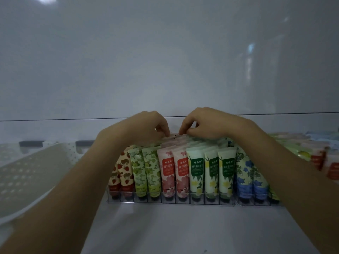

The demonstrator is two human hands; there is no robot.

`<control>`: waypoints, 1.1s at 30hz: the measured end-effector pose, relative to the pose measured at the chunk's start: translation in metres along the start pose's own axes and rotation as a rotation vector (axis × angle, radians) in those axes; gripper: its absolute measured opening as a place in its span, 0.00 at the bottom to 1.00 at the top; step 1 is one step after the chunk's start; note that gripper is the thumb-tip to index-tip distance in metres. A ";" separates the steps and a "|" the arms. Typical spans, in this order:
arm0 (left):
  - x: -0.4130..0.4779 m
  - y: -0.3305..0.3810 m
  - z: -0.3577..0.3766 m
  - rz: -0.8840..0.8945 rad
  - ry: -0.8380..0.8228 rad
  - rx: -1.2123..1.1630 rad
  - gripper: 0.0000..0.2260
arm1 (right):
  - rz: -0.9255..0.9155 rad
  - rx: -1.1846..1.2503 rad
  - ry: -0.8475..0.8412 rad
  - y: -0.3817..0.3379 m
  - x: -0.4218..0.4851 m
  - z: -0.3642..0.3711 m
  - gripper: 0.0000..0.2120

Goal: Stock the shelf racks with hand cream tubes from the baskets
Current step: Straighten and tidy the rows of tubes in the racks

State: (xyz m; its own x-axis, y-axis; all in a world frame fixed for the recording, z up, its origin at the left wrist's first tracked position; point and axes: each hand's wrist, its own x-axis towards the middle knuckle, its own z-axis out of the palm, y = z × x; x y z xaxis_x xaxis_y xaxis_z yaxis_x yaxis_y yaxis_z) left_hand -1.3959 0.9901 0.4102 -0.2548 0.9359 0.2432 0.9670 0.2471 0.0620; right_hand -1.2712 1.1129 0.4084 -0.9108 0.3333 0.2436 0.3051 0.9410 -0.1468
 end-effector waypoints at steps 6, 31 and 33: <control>0.000 -0.010 0.000 -0.115 0.015 0.025 0.14 | -0.013 -0.007 -0.024 -0.004 0.001 0.002 0.14; -0.007 -0.003 -0.005 -0.112 -0.081 0.055 0.04 | -0.099 0.066 0.016 -0.024 0.001 0.009 0.16; -0.007 -0.001 -0.004 -0.118 -0.069 0.061 0.04 | -0.080 0.056 0.028 -0.022 0.001 0.009 0.16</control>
State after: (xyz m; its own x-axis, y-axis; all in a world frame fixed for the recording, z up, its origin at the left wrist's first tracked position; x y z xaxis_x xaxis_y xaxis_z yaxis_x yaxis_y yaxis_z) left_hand -1.3952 0.9825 0.4121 -0.3685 0.9139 0.1703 0.9288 0.3696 0.0267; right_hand -1.2815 1.0917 0.4038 -0.9234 0.2591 0.2833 0.2145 0.9602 -0.1788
